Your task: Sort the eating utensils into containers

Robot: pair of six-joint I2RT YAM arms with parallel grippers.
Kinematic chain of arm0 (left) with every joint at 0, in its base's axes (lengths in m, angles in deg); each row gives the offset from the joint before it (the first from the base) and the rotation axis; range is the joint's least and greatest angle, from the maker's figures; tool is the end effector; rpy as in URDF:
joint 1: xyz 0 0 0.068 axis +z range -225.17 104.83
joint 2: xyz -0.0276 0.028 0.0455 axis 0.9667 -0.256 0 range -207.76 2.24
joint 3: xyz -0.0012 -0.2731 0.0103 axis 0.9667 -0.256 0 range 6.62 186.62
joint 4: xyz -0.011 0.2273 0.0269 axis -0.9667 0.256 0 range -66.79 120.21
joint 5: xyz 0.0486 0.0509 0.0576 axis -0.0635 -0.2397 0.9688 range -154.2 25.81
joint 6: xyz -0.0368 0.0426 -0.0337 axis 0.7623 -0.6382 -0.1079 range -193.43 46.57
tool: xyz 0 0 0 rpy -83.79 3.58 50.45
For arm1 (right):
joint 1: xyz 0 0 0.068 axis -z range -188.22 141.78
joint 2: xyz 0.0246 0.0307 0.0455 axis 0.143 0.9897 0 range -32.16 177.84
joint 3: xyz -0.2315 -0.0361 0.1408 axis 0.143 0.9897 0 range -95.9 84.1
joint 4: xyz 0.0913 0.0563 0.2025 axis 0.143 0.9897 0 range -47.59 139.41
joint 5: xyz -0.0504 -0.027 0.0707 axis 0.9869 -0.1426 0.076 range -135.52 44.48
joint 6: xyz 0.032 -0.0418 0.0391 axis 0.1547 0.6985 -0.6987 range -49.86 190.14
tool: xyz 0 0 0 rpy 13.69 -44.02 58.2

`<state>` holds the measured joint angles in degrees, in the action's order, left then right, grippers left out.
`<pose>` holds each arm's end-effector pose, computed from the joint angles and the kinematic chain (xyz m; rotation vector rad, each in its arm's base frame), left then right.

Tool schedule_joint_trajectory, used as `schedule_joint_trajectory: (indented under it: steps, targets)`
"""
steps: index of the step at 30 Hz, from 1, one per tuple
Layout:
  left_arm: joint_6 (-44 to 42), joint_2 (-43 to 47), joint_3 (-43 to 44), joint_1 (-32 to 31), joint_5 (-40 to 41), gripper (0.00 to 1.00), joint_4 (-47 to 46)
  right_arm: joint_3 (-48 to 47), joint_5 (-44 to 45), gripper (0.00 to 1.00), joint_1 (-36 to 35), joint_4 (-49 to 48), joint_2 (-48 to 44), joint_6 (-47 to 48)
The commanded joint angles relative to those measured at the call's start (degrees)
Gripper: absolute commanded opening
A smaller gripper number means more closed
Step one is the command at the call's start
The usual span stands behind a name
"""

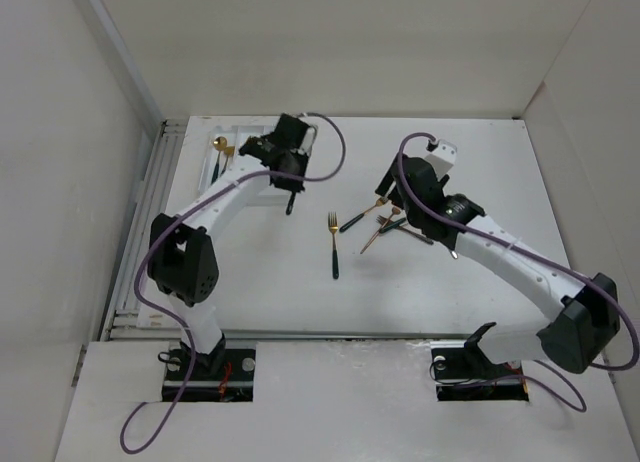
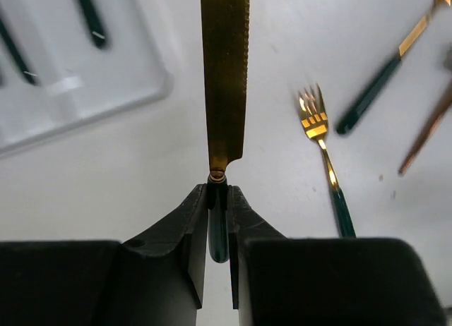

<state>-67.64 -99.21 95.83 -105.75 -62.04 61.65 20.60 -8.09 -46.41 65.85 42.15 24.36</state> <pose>0.3197 -0.1866 0.2897 0.5139 2.4145 -0.2313 0.2247 0.1367 0.3231 0.4922 1.9799 0.2050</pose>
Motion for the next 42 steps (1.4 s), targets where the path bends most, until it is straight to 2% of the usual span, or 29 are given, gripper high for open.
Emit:
schedule_joint_trajectory:
  steps: [1,7,10,15,20,27,29,32,33,37,42]
  targets:
    - [-1.47,-2.6,11.38,8.07,4.17,0.0,-0.2,-6.0,-5.52,0.78,1.9,-5.86,3.03,3.93]
    - [-4.81,-14.88,24.06,20.02,6.9,0.0,-0.91,-14.34,-11.4,0.78,3.74,-7.97,12.26,7.81]
    - [-4.81,-20.52,30.84,22.23,5.59,0.0,-0.81,-17.96,-12.47,0.78,3.74,-6.66,17.09,8.43]
    - [-6.66,-24.4,31.99,22.77,5.76,0.0,-6.7,-23.58,-15.98,0.78,3.74,-5.6,22.46,8.43]
    - [-7.28,-26.87,31.99,23.29,7.43,0.0,-6.71,-25.53,-17.91,0.78,3.74,-4.37,25.54,8.43]
    - [-7.28,-30.38,29.62,23.29,4.35,0.0,-4.69,-25.53,-19.23,0.78,3.74,-3.06,26.6,8.43]
    - [-7.28,-30.39,28.75,23.29,4.35,0.0,-4.16,-25.53,-20.73,0.85,3.74,-2.52,26.6,8.43]
    - [-7.28,-30.39,26.9,23.29,3.13,0.1,-4.16,-25.53,-21.43,0.93,3.22,-0.51,27.12,8.43]
    - [-7.28,-30.39,26.89,23.29,3.12,0.18,-4.16,-25.01,-21.43,0.93,3.21,0.02,27.12,8.43]
    - [-7.28,-29.33,26.89,23.29,2.51,0.26,-4.16,-23.68,-22.83,0.94,2.69,1.17,27.12,8.43]
    - [-7.28,-27.06,27.5,23.29,4.6,0.44,-4.16,-21.22,-24.68,0.85,0.24,1.69,26.6,9.65]
